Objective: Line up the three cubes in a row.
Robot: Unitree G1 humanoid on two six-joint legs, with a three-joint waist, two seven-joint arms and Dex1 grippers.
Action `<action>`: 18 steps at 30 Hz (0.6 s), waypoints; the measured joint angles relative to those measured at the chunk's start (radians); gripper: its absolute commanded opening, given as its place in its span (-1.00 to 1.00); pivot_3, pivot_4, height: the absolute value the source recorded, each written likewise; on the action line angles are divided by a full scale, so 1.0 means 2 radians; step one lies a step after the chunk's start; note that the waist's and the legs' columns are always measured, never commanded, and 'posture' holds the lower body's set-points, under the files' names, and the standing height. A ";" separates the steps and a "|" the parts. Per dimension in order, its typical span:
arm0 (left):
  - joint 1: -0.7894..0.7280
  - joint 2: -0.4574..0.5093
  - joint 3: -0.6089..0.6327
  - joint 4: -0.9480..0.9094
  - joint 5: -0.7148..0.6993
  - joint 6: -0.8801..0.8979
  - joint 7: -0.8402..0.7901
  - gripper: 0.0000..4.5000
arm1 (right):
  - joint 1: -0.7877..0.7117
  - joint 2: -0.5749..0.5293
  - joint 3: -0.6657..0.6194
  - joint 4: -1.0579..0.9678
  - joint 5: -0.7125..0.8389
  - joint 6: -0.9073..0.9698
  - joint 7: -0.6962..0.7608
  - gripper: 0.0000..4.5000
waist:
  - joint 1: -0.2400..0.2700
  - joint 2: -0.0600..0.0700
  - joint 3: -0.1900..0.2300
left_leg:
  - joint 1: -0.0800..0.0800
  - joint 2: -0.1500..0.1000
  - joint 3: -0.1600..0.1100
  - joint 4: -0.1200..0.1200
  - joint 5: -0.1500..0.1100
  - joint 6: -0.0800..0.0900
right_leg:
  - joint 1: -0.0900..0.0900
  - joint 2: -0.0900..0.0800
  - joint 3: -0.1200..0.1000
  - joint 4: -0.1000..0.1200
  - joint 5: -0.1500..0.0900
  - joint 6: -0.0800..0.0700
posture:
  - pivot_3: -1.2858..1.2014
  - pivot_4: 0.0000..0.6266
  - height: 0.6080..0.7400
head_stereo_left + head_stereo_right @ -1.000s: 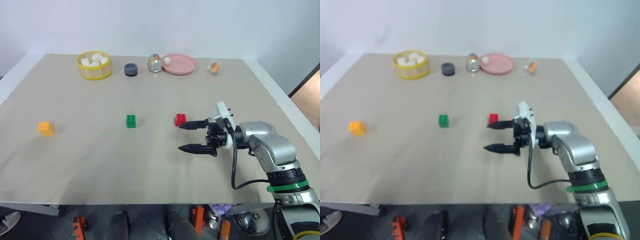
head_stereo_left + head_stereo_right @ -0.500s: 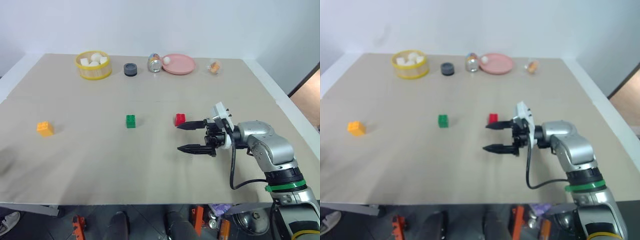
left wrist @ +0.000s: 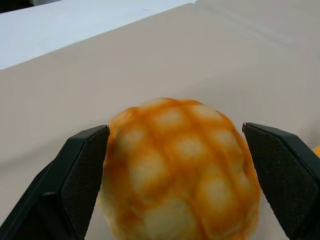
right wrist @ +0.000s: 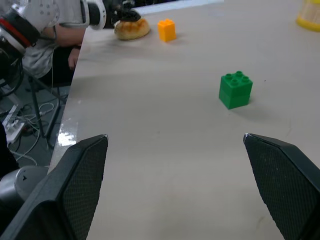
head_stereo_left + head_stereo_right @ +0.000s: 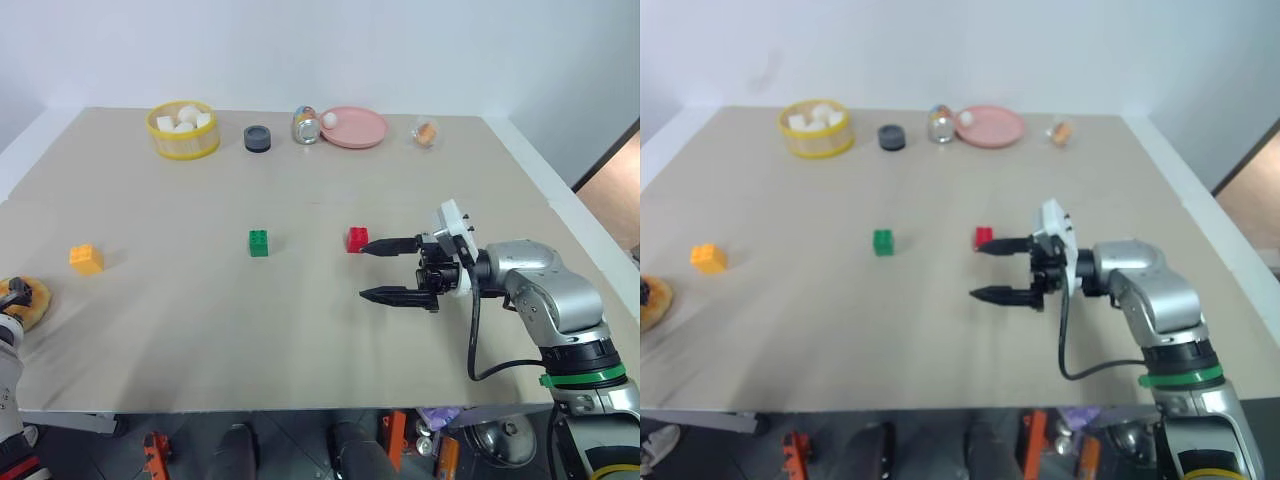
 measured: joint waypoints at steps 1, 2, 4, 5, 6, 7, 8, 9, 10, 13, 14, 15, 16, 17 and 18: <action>0.002 -0.004 -0.001 -0.013 0.002 0.004 0.009 0.99 | -0.001 -0.001 -0.004 -0.002 0.005 0.003 -0.001 1.00 | 0.000 0.000 0.000 | 0.000 0.000 0.000 0.000 0.000 0.000 | 0.000 0.000 0.000 0.000 0.000 0.000 | 0.03 -0.52 1.00; 0.004 -0.009 -0.002 -0.026 0.005 0.005 0.017 0.99 | -0.002 -0.001 -0.006 -0.004 0.008 0.005 -0.002 1.00 | 0.000 0.000 0.000 | 0.000 0.000 0.000 0.000 0.000 0.000 | 0.000 0.000 0.000 0.000 0.000 0.000 | 0.03 -0.52 1.00; 0.009 -0.015 -0.004 -0.047 0.011 0.005 0.026 0.99 | -0.003 -0.001 -0.006 -0.007 0.010 0.007 -0.002 1.00 | 0.000 0.000 0.000 | 0.000 0.000 0.000 0.000 0.000 0.000 | 0.000 0.000 0.000 0.000 0.000 0.000 | 0.03 -0.52 1.00; 0.011 -0.016 -0.004 -0.055 0.014 0.004 0.032 0.99 | -0.003 -0.002 -0.006 -0.007 0.009 0.007 -0.002 1.00 | 0.000 0.000 0.000 | 0.000 0.000 0.000 0.000 0.000 0.000 | 0.000 0.000 0.000 0.000 0.000 0.000 | 0.03 -0.52 1.00; 0.012 -0.018 -0.003 -0.065 0.018 0.003 0.039 0.99 | -0.003 -0.003 -0.006 -0.007 0.009 0.007 -0.002 1.00 | 0.000 0.000 0.000 | 0.000 0.000 0.000 0.000 0.000 0.000 | 0.000 0.000 0.000 0.000 0.000 0.000 | 0.03 -0.52 1.00; 0.013 -0.019 0.001 -0.077 0.024 -0.001 0.045 0.99 | -0.003 -0.004 -0.006 -0.007 0.009 0.007 -0.002 1.00 | 0.000 0.000 0.000 | 0.000 0.000 0.000 0.000 0.000 0.000 | 0.000 0.000 0.000 0.000 0.000 0.000 | 0.03 -0.52 1.00; 0.013 -0.019 0.004 -0.086 0.026 -0.002 0.051 0.99 | -0.003 -0.005 -0.006 -0.007 0.009 0.007 -0.001 1.00 | 0.000 0.000 0.000 | 0.000 0.000 0.000 0.000 0.000 0.000 | 0.000 0.000 0.000 0.000 0.000 0.000 | 0.03 -0.52 1.00; 0.012 -0.019 0.007 -0.098 0.028 -0.005 0.056 0.99 | -0.003 -0.005 -0.006 -0.007 0.009 0.007 -0.001 1.00 | 0.000 0.000 0.000 | 0.000 0.000 0.000 0.000 0.000 0.000 | 0.000 0.000 0.000 0.000 0.000 0.000 | 0.03 -0.52 1.00; 0.010 -0.019 0.008 -0.109 0.029 -0.010 0.058 0.99 | -0.003 -0.005 -0.006 -0.007 0.009 0.007 0.000 1.00 | 0.000 0.000 0.000 | 0.000 0.000 0.000 0.000 0.000 0.000 | 0.000 0.000 0.000 0.000 0.000 0.000 | 0.03 -0.52 1.00; -0.012 -0.019 -0.001 -0.137 0.024 -0.034 0.040 0.99 | -0.003 -0.006 -0.006 -0.006 0.009 0.006 0.000 1.00 | 0.002 0.000 0.000 | 0.000 0.000 0.000 0.000 0.000 0.000 | 0.000 0.000 0.000 0.000 0.000 0.000 | 0.03 -0.52 1.00; -0.022 -0.018 -0.011 -0.147 0.019 -0.044 0.026 0.99 | -0.003 -0.006 -0.006 -0.004 0.009 0.006 -0.001 1.00 | 0.003 0.000 0.000 | 0.000 0.000 0.000 0.000 0.000 0.000 | 0.000 0.000 0.000 0.000 0.000 0.000 | 0.03 -0.52 1.00; -0.039 -0.016 -0.033 -0.167 0.007 -0.058 0.000 0.99 | -0.005 -0.006 -0.006 0.000 0.009 0.006 -0.003 1.00 | 0.004 -0.001 0.000 | 0.000 0.000 0.000 0.001 0.000 -0.001 | 0.001 0.000 0.000 0.000 0.000 0.000 | 0.03 -0.52 1.00; -0.047 -0.014 -0.044 -0.177 0.002 -0.063 -0.011 0.99 | -0.008 -0.006 -0.006 0.001 0.009 0.006 -0.004 1.00 | 0.004 0.000 0.000 | 0.000 -0.001 0.000 0.001 0.000 -0.001 | 0.001 -0.001 0.000 0.000 0.000 0.000 | 0.03 -0.52 1.00; -0.058 -0.006 -0.078 -0.196 -0.002 -0.073 -0.040 0.99 | -0.010 -0.006 -0.013 0.003 0.009 0.006 -0.007 1.00 | 0.003 0.000 0.000 | 0.000 -0.001 0.000 0.001 0.000 -0.001 | 0.001 -0.001 0.000 -0.001 0.000 0.000 | 0.03 -0.52 1.00; -0.060 0.002 -0.105 -0.210 -0.003 -0.079 -0.062 0.99 | -0.013 -0.007 -0.020 0.009 0.009 0.006 -0.012 1.00 | 0.002 0.000 0.000 | 0.000 -0.001 0.000 0.001 0.001 -0.001 | 0.001 -0.001 0.000 -0.001 0.000 0.001 | 0.03 -0.52 1.00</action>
